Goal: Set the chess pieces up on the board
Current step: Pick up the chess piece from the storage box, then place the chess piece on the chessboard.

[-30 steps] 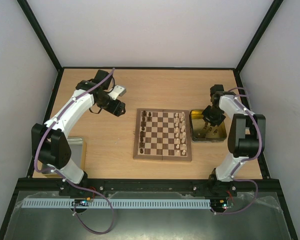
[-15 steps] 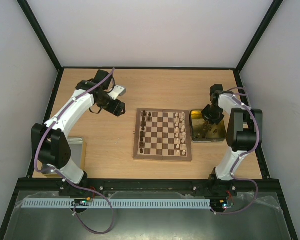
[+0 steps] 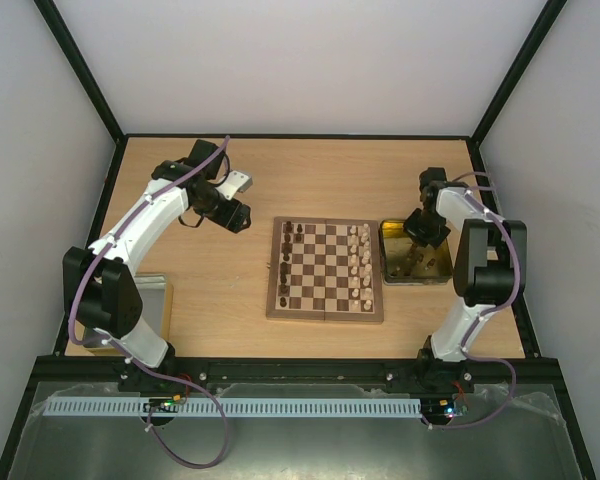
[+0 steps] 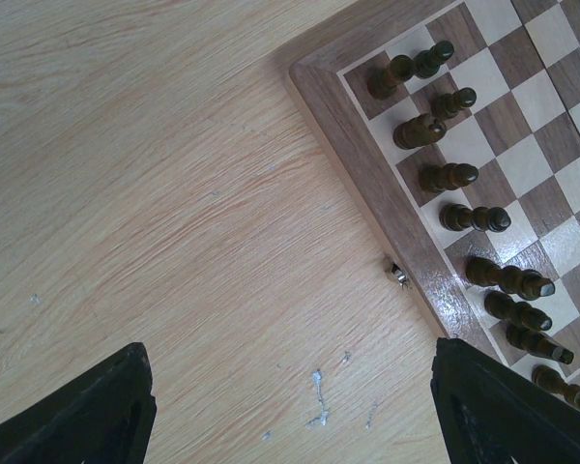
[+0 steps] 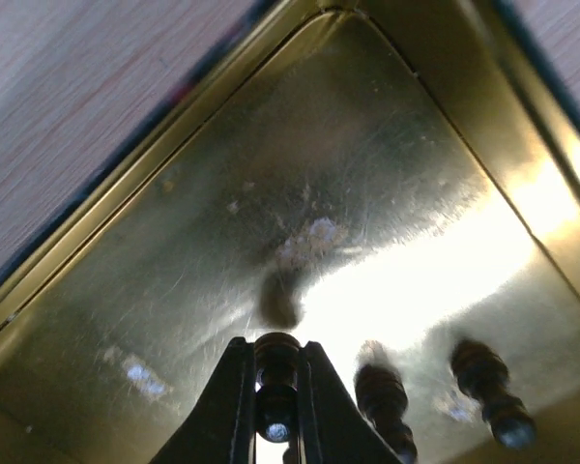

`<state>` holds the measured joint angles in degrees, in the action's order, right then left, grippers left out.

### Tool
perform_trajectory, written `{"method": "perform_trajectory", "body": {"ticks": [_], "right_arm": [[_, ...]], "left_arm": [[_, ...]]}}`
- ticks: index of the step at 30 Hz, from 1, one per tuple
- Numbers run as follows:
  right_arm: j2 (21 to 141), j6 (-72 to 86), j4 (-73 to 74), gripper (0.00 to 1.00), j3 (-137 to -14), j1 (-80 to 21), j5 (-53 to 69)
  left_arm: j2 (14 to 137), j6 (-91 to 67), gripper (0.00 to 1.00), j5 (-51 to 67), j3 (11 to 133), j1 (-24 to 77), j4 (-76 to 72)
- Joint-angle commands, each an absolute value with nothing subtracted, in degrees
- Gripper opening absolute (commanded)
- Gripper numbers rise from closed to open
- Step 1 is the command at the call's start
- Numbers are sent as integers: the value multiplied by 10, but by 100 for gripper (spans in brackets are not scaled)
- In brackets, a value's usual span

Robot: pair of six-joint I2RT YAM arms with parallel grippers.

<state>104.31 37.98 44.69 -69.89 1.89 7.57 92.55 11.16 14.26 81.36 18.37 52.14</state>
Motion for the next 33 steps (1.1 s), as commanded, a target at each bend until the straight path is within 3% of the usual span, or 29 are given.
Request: {"method": "perform_trajectory", "body": {"ticks": [1,10,20,33], "right_arm": [[984,367,499,3,-730,-14,12],[952,390,592,4,-817,-197,-26],[1050,392,632,5,-929,-371,56],[1174,368,630,5,-1034,-408,105]], "left_arm": [[920,115,79,141,813,186,530],[927,115,78,141,820,186,531],[925,116,78,138,819,186,531],[918,115,78,135,811,185,528]]}}
